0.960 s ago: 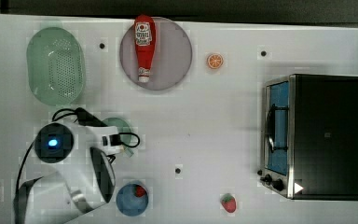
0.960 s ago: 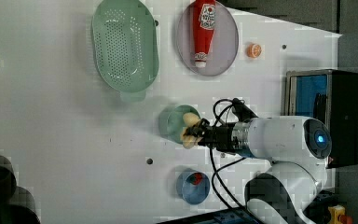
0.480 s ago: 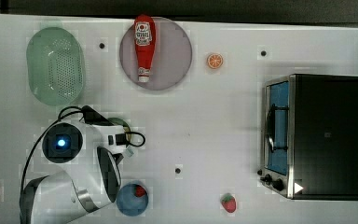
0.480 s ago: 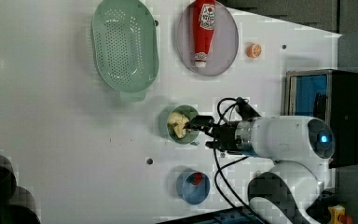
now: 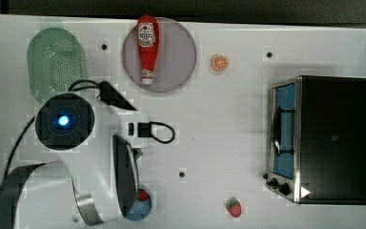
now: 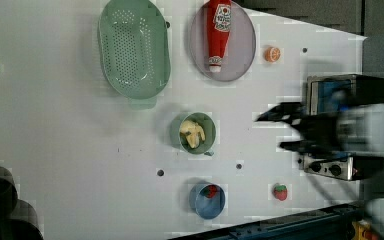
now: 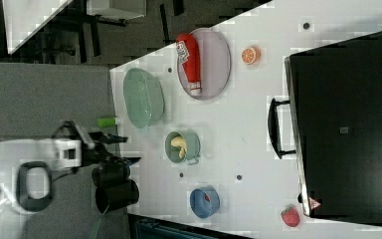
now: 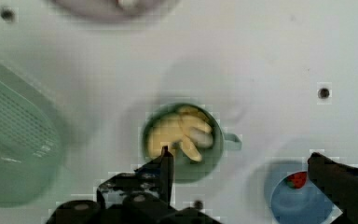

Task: Pick Banana and place it in mug.

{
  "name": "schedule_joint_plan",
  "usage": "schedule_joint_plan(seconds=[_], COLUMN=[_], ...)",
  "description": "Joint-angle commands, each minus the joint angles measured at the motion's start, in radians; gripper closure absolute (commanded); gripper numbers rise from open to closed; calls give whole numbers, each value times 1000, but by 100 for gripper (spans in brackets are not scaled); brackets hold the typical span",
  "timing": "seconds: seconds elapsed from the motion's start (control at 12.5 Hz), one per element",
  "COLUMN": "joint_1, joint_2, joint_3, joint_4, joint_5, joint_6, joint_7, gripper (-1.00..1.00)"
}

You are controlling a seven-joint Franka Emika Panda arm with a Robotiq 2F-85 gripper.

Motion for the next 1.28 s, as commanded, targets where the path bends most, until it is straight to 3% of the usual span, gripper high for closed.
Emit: schedule_joint_plan(seconds=[0.08, 0.56, 1.28], joint_1=[-13, -19, -19], joint_2=[-83, -111, -107], joint_3=[-116, -292, -307], joint_4=[77, 231, 236], joint_5=[-14, -128, -128], joint_6=[-130, -368, -378], joint_7=[-33, -144, -144], gripper=[-100, -100, -100])
